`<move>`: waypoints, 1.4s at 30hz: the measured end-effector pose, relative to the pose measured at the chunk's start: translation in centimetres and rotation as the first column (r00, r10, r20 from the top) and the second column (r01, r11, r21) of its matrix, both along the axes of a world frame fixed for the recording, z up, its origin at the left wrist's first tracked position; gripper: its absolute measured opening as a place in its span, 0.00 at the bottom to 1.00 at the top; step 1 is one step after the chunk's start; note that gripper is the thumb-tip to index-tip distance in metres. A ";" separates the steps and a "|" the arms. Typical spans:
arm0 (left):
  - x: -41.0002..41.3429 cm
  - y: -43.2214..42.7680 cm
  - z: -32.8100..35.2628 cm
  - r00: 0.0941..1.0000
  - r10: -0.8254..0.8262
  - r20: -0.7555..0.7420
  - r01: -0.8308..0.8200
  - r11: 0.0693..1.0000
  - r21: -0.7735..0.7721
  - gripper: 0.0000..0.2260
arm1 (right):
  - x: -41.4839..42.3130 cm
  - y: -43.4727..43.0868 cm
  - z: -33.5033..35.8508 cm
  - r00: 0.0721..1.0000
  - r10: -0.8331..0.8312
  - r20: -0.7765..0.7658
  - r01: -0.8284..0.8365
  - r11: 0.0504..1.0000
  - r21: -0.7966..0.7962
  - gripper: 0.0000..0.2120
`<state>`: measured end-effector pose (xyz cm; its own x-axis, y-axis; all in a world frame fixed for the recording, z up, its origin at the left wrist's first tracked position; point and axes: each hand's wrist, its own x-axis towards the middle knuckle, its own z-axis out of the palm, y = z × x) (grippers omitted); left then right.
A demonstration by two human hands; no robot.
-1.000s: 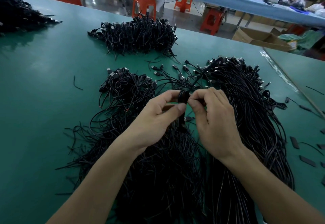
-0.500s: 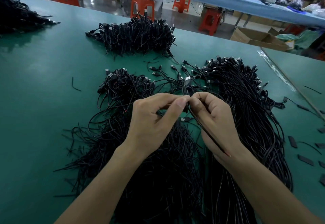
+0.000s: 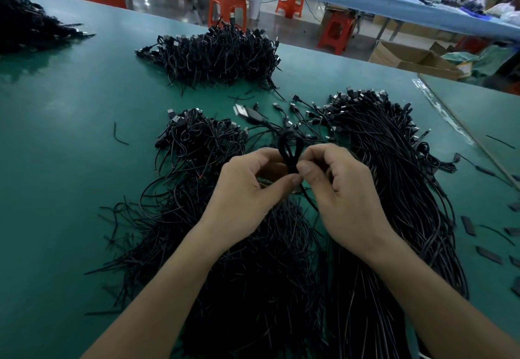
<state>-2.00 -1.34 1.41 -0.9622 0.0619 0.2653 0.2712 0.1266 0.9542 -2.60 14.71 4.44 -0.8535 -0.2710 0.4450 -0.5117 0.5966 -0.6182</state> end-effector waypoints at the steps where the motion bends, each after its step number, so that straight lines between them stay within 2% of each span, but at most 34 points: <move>1: 0.0 0.0 0.0 0.999 0.035 -0.034 -0.036 0.999 -0.025 0.08 | 0.0 -0.1 -0.3 0.999 0.000 0.047 0.001 1.000 -0.022 0.05; 4: 0.1 -0.3 -0.1 0.959 0.162 -0.234 -0.195 0.973 -0.127 0.13 | 0.3 -0.7 -0.7 0.969 0.056 0.240 -0.010 0.982 -0.189 0.10; 6: 0.1 -0.5 0.0 0.891 0.202 -0.407 -0.305 0.930 -0.207 0.13 | 0.5 -1.1 -0.6 0.936 0.117 0.332 0.002 0.942 -0.336 0.13; 8: 0.2 -0.5 0.1 0.829 0.248 -0.502 -0.397 0.892 -0.214 0.12 | 0.6 -1.4 -0.3 0.902 0.196 0.384 -0.007 0.897 -0.441 0.13; 10: 0.5 -0.4 0.2 0.821 0.309 -0.480 -0.422 0.895 -0.146 0.11 | 0.7 -1.4 -0.2 0.899 0.226 0.374 -0.043 0.897 -0.439 0.12; 13: 0.7 -0.3 0.6 0.890 0.337 -0.306 -0.369 0.928 -0.053 0.12 | 0.7 -1.1 -0.2 0.948 0.159 0.277 -0.072 0.952 -0.298 0.10; 17: 0.4 -0.5 1.3 0.982 0.157 -0.101 -0.157 0.988 0.010 0.15 | 0.7 -0.6 0.0 0.997 0.048 0.056 -0.041 0.992 -0.123 0.09; 19: 0.4 -0.5 1.7 0.998 0.061 -0.025 -0.057 0.992 0.110 0.17 | 0.5 -0.4 0.1 0.999 -0.012 -0.047 0.010 0.999 -0.033 0.09; 21: 0.6 -0.5 1.9 0.999 -0.005 0.033 -0.002 0.976 0.217 0.14 | 0.3 -0.4 0.1 0.995 -0.042 -0.086 0.042 0.999 0.005 0.09; 24: 0.8 -0.2 1.8 1.000 0.023 -0.003 -0.021 0.973 0.231 0.08 | 0.2 -0.6 0.0 0.997 -0.041 -0.061 0.040 0.999 -0.019 0.08; 30: 0.6 -0.4 1.1 0.998 0.041 -0.053 -0.032 0.987 0.156 0.16 | 0.1 -0.8 -0.1 0.997 -0.024 0.080 0.034 0.991 -0.129 0.12; 34: 0.5 -0.5 1.0 0.972 0.020 -0.233 -0.018 1.000 0.011 0.16 | -0.2 -0.7 0.1 0.976 0.032 0.214 0.019 0.972 -0.233 0.07; 37: 0.4 -0.7 0.8 0.920 0.065 -0.387 -0.125 0.983 -0.132 0.19 | 0.0 -0.8 0.4 0.948 0.142 0.284 -0.024 0.925 -0.380 0.09; 40: 0.6 -0.5 0.9 0.866 0.125 -0.483 -0.214 0.968 -0.132 0.15 | 0.3 -0.8 0.5 0.927 0.210 0.311 -0.062 0.904 -0.424 0.11; 42: 0.7 -0.3 1.0 0.864 0.120 -0.490 -0.187 0.978 -0.089 0.11 | 0.4 -0.6 0.4 0.929 0.211 0.305 -0.070 0.907 -0.414 0.10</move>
